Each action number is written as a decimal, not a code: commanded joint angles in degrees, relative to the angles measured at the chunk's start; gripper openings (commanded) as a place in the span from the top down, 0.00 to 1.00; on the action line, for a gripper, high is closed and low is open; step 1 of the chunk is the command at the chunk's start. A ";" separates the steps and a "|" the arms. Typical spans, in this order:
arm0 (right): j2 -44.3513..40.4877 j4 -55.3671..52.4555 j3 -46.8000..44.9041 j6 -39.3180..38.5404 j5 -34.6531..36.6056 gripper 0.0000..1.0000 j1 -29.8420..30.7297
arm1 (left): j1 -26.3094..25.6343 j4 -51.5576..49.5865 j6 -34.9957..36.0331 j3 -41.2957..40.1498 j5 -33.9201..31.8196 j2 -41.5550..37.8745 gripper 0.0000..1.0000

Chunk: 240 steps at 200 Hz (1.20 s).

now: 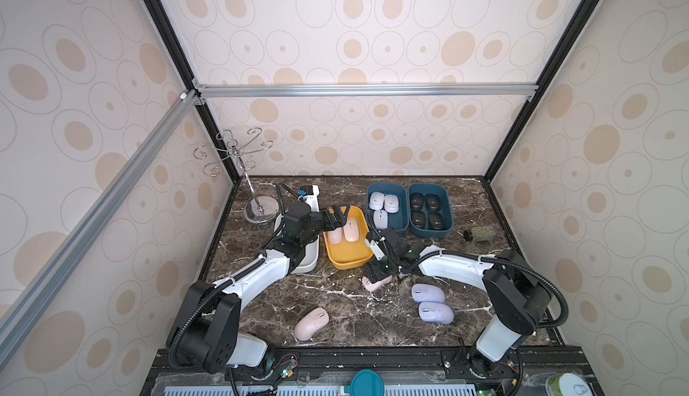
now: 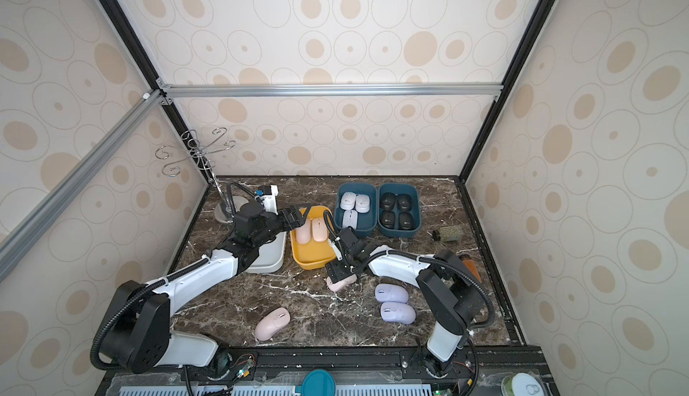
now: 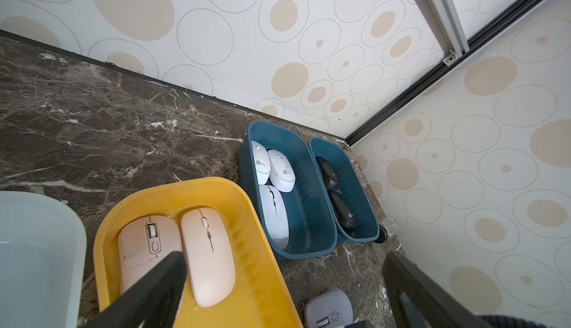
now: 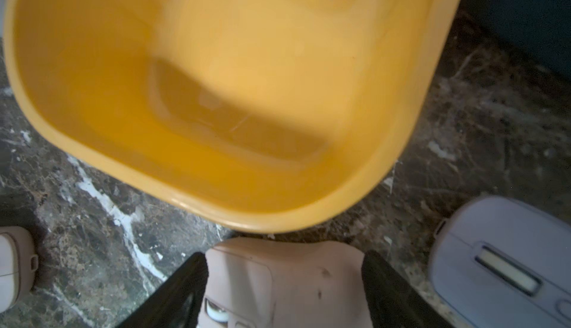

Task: Place the mice by color into the storage box
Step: Pick up the mouse from the center of the board.

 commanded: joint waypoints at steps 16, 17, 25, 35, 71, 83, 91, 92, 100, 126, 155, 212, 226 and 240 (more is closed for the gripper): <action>0.08 2.63 -2.18 -0.81 -3.71 0.18 -0.14 | 0.00 -0.23 1.24 2.51 -0.52 -0.47 0.00; 0.02 2.64 -2.36 -0.78 -3.83 0.18 -0.13 | 0.02 -0.19 1.21 2.53 -0.51 -0.49 0.00; -0.41 2.97 -3.39 -0.35 -5.13 0.18 -0.20 | -0.04 -0.16 1.23 2.46 -0.35 -0.39 0.00; -1.34 3.28 -5.04 0.46 -6.73 0.18 0.08 | -0.04 -0.20 1.25 2.54 -0.24 -0.38 0.00; -7.24 5.32 -11.66 3.65 -10.50 0.18 1.65 | 0.04 -1.00 1.16 3.15 0.14 0.01 0.00; -9.54 4.72 -13.16 5.16 -10.75 0.18 2.91 | 0.04 -1.10 1.10 3.17 0.16 0.18 0.00; -10.92 4.54 -14.19 5.60 -10.57 0.17 4.48 | 0.04 -1.19 1.01 3.25 0.20 0.24 0.00; -11.02 4.51 -14.26 5.63 -10.55 0.17 4.74 | 0.04 -1.19 1.01 3.25 0.20 0.26 0.00; -11.73 3.13 -14.37 5.80 -10.39 0.17 6.40 | 0.04 -1.37 0.89 3.33 0.35 0.24 0.00; -11.91 -1.64 -13.87 6.31 -8.17 0.16 9.98 | 0.04 -1.01 0.40 3.27 0.91 0.10 0.00; -10.55 -6.97 -12.39 5.69 -7.21 0.16 11.24 | 0.05 -1.13 0.74 3.31 0.74 0.05 0.00; -7.88 -13.86 -8.96 4.18 1.54 0.33 15.26 | 0.07 -1.45 0.97 3.41 0.38 0.60 0.00; -7.25 -13.29 -8.73 3.35 1.10 0.33 15.51 | 0.12 -1.44 1.00 3.43 0.33 0.47 0.00; -5.77 -13.43 -7.89 2.90 1.04 0.33 15.51 | 0.13 -1.39 1.03 3.43 0.40 0.45 0.00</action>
